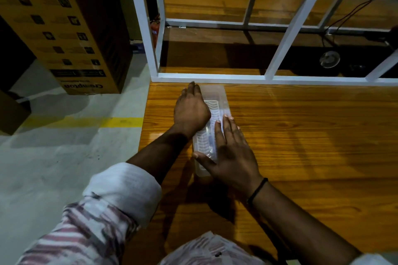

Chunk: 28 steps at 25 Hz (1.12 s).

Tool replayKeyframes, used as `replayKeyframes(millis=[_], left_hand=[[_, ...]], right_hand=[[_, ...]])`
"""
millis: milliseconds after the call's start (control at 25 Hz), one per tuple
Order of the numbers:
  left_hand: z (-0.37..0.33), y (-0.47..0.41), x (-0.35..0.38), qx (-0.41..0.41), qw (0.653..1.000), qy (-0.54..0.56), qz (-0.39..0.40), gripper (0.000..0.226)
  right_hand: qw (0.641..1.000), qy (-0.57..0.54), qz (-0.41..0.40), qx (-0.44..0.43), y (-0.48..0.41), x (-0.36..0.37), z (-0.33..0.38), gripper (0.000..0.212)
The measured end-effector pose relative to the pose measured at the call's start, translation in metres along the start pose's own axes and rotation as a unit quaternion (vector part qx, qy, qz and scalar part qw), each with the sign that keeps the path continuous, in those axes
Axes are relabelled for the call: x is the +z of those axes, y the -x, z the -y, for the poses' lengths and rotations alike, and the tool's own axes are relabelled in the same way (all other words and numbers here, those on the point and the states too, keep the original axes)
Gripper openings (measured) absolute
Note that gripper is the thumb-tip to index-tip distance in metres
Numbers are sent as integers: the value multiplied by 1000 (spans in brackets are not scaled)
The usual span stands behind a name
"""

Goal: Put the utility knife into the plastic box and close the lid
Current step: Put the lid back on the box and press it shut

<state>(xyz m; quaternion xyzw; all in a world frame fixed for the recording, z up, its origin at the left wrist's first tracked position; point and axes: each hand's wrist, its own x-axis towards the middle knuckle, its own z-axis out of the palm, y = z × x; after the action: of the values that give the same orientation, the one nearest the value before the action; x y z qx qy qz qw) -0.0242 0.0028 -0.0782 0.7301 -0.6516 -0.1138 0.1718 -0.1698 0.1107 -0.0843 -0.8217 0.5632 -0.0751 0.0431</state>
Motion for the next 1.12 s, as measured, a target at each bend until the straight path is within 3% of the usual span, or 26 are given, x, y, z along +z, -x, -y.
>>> replayKeyframes(millis=[80,240,480,720,960,1120], left_hand=[[-1,0,-2,2,1000,9,-5,69],[-2,-3,-8,30,997,-69,19,74],[-3,-10,-6,159,980,-94,68,73],[-11,-12,-5,119,992,-26,33,54],[-10,-13,-2,113,993,-1,24,57],[-12,-11,-4,110,993,15,30,56]], right_hand=[[1000,27,8,1,0,-4,3,110],[997,75,-3,-36,3,0,31,87],[997,67,-4,-41,4,6,33,99],[996,77,7,-50,4,6,34,93],[996,77,0,-47,4,2,35,91],[999,17,12,-42,4,2,32,93]])
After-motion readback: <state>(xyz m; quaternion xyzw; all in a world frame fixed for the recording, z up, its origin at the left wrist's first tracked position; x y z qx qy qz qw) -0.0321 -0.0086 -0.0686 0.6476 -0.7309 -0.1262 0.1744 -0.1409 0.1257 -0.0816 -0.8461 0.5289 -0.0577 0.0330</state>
